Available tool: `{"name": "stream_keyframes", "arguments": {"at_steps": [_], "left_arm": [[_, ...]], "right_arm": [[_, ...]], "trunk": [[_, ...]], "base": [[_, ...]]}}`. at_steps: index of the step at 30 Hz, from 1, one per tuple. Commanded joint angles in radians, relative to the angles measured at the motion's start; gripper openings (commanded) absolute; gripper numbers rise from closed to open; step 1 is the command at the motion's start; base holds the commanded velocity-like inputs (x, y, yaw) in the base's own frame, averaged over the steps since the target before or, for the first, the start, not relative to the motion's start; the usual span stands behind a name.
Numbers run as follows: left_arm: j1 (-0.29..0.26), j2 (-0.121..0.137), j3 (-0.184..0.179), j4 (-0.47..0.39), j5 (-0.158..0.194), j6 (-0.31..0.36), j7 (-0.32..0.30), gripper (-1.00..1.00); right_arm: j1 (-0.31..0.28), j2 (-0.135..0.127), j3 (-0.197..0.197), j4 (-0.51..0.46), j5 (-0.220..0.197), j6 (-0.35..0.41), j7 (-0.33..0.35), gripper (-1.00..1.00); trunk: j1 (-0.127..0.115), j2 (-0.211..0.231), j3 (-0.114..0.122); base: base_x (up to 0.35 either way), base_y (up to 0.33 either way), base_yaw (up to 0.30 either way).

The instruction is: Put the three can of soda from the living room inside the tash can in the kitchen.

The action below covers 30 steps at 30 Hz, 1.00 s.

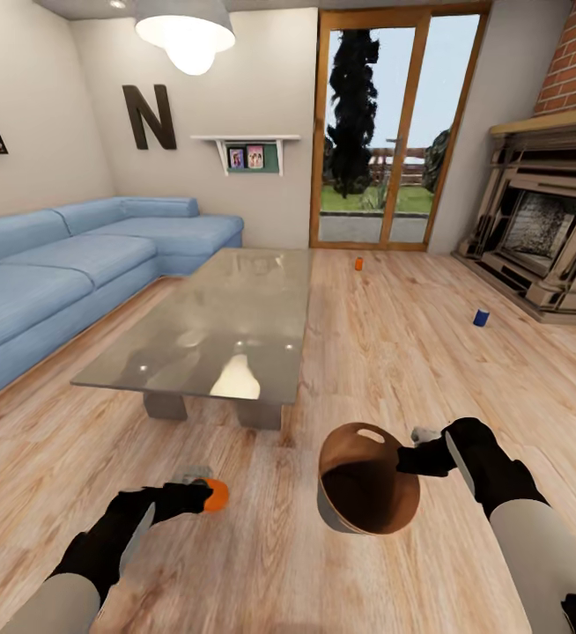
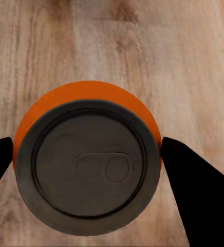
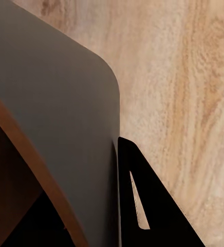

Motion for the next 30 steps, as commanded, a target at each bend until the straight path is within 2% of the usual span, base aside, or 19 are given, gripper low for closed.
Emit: {"name": "stream_keyframes", "arguments": {"at_steps": [1,4,7,9,10,11,13,15,17,18,20,21,22,23,25,26,27,28,30], "left_arm": [[0.000,0.001,0.001,-0.090,-0.007,0.063,-0.025,-1.00],[-0.002,0.003,0.003,-0.372,-0.008,0.260,-0.064,-1.00],[-0.003,0.015,0.004,-0.481,-0.006,0.337,-0.092,-1.00],[-0.006,0.053,0.004,-0.590,-0.006,0.431,-0.170,-1.00],[-0.041,0.084,0.003,-0.674,-0.006,0.536,-0.269,-1.00],[-0.056,0.089,0.003,-0.687,-0.007,0.558,-0.296,-1.00],[-0.129,0.104,-0.002,-0.715,-0.013,0.608,-0.405,-1.00],[-0.195,0.112,-0.007,-0.721,-0.016,0.608,-0.515,-1.00],[-0.221,0.114,-0.011,-0.715,-0.016,0.608,-0.567,-1.00],[-0.249,0.115,-0.024,-0.700,-0.017,0.608,-0.619,-1.00],[-0.279,0.119,-0.047,-0.683,-0.018,0.608,-0.669,-1.00],[-0.313,0.126,-0.075,-0.659,-0.018,0.608,-0.716,-1.00],[-0.372,0.134,-0.122,-0.596,-0.018,0.608,-0.786,-1.00],[-0.392,0.136,-0.137,-0.571,-0.018,0.608,-0.806,-1.00],[-0.465,0.135,-0.197,-0.471,-0.019,0.608,-0.854,-1.00],[-0.519,0.132,-0.255,-0.385,-0.020,0.608,-0.873,-1.00],[-0.575,0.123,-0.324,-0.294,-0.020,0.608,-0.884,-1.00],[-0.602,0.113,-0.360,-0.251,-0.020,0.608,-0.887,-1.00],[-0.679,0.044,-0.488,-0.115,-0.021,0.608,-0.894,-1.00]], "right_arm": [[0.000,0.007,0.004,0.001,-0.024,0.005,0.014,-1.00],[0.000,0.029,0.031,0.015,-0.019,0.005,0.023,-1.00],[-0.001,0.036,0.048,0.050,-0.017,0.005,0.022,-1.00],[-0.006,0.049,0.063,0.127,-0.015,0.005,0.015,-1.00],[-0.015,0.061,0.070,0.189,-0.013,0.005,0.010,-1.00],[-0.019,0.065,0.072,0.199,-0.013,0.005,0.007,-1.00],[-0.029,0.078,0.074,0.235,-0.012,0.005,-0.024,-1.00],[-0.033,0.095,0.074,0.260,-0.013,0.005,-0.077,-1.00],[-0.034,0.104,0.074,0.267,-0.013,0.005,-0.101,-1.00],[-0.034,0.115,0.075,0.272,-0.013,0.005,-0.124,-1.00],[-0.036,0.127,0.075,0.274,-0.013,0.005,-0.146,-1.00],[-0.037,0.138,0.075,0.276,-0.013,0.005,-0.165,-1.00],[-0.047,0.151,0.075,0.278,-0.013,0.005,-0.184,-1.00],[-0.051,0.154,0.074,0.278,-0.013,0.005,-0.188,-1.00],[-0.060,0.161,0.074,0.279,-0.013,0.005,-0.196,-1.00],[-0.064,0.164,0.074,0.279,-0.013,0.005,-0.199,-1.00],[-0.067,0.170,0.074,0.278,-0.013,0.005,-0.201,-1.00],[-0.070,0.173,0.074,0.279,-0.013,0.005,-0.202,-1.00],[-0.083,0.181,0.074,0.279,-0.013,0.005,-0.204,-1.00]], "trunk": [[-0.004,0.007,0.003],[-0.015,0.028,0.013],[-0.027,0.049,0.022],[-0.035,0.063,0.028],[-0.038,0.070,0.031],[-0.042,0.077,0.034],[-0.050,0.091,0.041],[-0.058,0.105,0.047],[-0.065,0.119,0.053],[-0.069,0.126,0.056],[-0.077,0.140,0.063],[-0.081,0.147,0.066],[-0.084,0.154,0.069],[-0.088,0.161,0.072],[-0.096,0.175,0.078],[-0.100,0.182,0.081],[-0.104,0.189,0.085],[-0.107,0.196,0.088],[-0.111,0.203,0.091]], "base": [[0.000,0.000,0.000],[0.000,0.000,0.000],[0.000,0.000,0.000],[0.000,0.000,0.000],[0.000,0.000,0.000],[0.000,0.000,0.000],[0.000,0.000,0.000],[0.000,0.000,0.000],[0.000,0.000,0.000],[0.000,0.000,0.000],[0.000,0.000,0.000],[0.000,0.000,0.000],[0.000,0.000,0.000],[0.000,0.000,0.000],[0.000,0.000,0.000],[0.000,0.000,0.000],[0.000,0.000,0.000],[0.000,0.000,0.000],[0.000,0.000,0.000]]}}
